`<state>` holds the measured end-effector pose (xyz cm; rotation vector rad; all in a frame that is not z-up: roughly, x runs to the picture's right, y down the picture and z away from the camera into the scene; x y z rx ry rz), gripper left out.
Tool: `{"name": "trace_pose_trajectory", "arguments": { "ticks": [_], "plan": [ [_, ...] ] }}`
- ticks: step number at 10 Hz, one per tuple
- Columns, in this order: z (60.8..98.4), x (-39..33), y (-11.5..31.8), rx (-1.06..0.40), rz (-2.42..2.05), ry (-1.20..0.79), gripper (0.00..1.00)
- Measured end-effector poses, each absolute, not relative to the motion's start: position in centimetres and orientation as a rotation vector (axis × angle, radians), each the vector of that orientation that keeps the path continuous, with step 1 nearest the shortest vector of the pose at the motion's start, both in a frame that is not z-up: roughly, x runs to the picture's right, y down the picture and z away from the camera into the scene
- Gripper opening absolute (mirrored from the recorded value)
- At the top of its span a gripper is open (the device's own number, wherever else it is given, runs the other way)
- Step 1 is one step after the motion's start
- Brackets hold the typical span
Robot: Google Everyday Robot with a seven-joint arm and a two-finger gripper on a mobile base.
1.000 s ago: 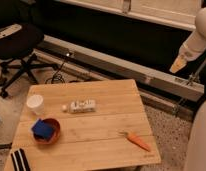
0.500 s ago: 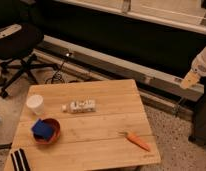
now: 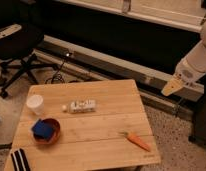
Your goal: Move the arm in a circular motion
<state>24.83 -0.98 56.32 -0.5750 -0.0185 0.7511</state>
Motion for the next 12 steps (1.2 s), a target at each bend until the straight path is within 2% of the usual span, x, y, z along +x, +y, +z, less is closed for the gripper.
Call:
{"name": "trace_pose_trajectory", "arguments": {
  "ticks": [9, 12],
  "plan": [
    [60.0, 5.5, -8.2, -0.657, 0.427, -0.411, 0.51],
    [63.8, 2.7, -11.3, -0.63, 0.339, -0.457, 0.51]
  ]
}}
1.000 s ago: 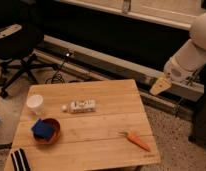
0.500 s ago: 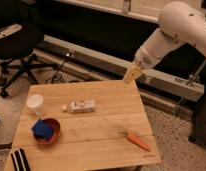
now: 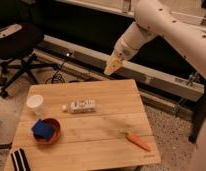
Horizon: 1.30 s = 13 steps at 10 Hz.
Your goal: Move the arm in a circular motion
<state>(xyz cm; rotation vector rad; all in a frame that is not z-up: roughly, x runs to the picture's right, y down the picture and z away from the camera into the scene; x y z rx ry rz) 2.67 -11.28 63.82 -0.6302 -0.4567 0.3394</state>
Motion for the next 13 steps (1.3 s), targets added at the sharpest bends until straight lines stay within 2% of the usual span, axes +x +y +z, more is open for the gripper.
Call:
{"name": "trace_pose_trajectory", "arguments": {
  "ticks": [4, 7, 9, 13],
  "plan": [
    [70.0, 1.2, -16.5, -0.559, 0.263, -0.462, 0.51],
    [74.3, 4.4, -20.4, -0.492, 0.277, -0.419, 0.51],
    [77.2, 11.5, -22.5, -0.431, 0.336, -0.328, 0.51],
    [77.4, 25.2, -21.4, -0.383, 0.474, -0.151, 0.51]
  ]
}}
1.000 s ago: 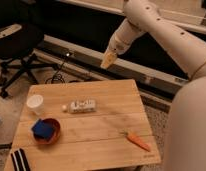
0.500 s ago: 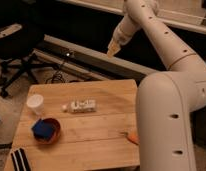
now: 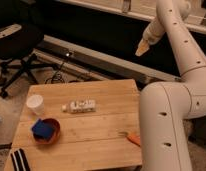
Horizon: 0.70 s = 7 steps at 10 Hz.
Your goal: Move the arm in a circular motion
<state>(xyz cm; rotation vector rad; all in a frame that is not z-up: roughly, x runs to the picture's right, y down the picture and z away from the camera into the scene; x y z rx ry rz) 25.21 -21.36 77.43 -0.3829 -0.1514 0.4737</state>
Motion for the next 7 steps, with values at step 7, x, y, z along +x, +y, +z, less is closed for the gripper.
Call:
{"name": "trace_pose_trajectory", "arguments": {
  "ticks": [7],
  "plan": [
    [68.8, 40.5, -16.2, -0.4, 0.703, 0.048, 0.51]
  ]
}}
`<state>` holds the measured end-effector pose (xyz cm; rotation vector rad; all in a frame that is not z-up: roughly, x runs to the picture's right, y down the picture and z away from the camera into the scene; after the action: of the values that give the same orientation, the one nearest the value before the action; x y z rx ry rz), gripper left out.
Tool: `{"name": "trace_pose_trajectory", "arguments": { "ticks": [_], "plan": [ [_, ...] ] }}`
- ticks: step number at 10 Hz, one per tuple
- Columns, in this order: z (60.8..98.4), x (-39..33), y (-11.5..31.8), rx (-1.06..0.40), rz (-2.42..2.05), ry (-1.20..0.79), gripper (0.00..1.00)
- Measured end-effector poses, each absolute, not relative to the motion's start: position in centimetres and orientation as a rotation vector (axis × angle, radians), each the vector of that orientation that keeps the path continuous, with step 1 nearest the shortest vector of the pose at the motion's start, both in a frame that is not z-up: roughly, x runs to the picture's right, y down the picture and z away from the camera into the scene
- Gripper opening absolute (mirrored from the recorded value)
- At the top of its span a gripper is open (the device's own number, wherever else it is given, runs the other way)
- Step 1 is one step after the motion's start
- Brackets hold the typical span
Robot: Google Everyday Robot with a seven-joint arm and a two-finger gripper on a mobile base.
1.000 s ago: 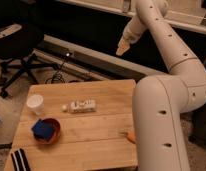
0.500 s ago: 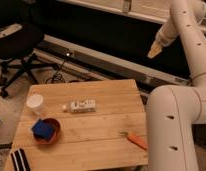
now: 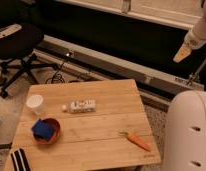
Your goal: Move the arm in a circular motion
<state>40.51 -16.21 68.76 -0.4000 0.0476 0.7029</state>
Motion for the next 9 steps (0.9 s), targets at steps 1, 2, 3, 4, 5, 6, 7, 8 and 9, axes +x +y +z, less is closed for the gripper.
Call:
{"name": "trace_pose_trajectory", "arguments": {
  "ticks": [1, 2, 3, 4, 5, 6, 7, 8, 9],
  "plan": [
    [67.8, 40.9, -15.7, -0.409, 0.73, 0.052, 0.51],
    [66.9, 40.9, -15.2, -0.418, 0.753, 0.049, 0.51],
    [65.9, 40.7, -14.6, -0.424, 0.783, 0.045, 0.51],
    [65.2, 40.3, -14.2, -0.427, 0.801, 0.039, 0.51],
    [64.2, 39.1, -13.4, -0.434, 0.819, 0.026, 0.51],
    [63.5, 38.0, -12.7, -0.439, 0.828, 0.016, 0.51],
    [62.2, 36.9, -11.5, -0.444, 0.835, 0.012, 0.51],
    [60.7, 35.7, -9.9, -0.452, 0.839, 0.012, 0.51],
    [59.4, 34.5, -8.1, -0.464, 0.838, 0.015, 0.51]
  ]
}}
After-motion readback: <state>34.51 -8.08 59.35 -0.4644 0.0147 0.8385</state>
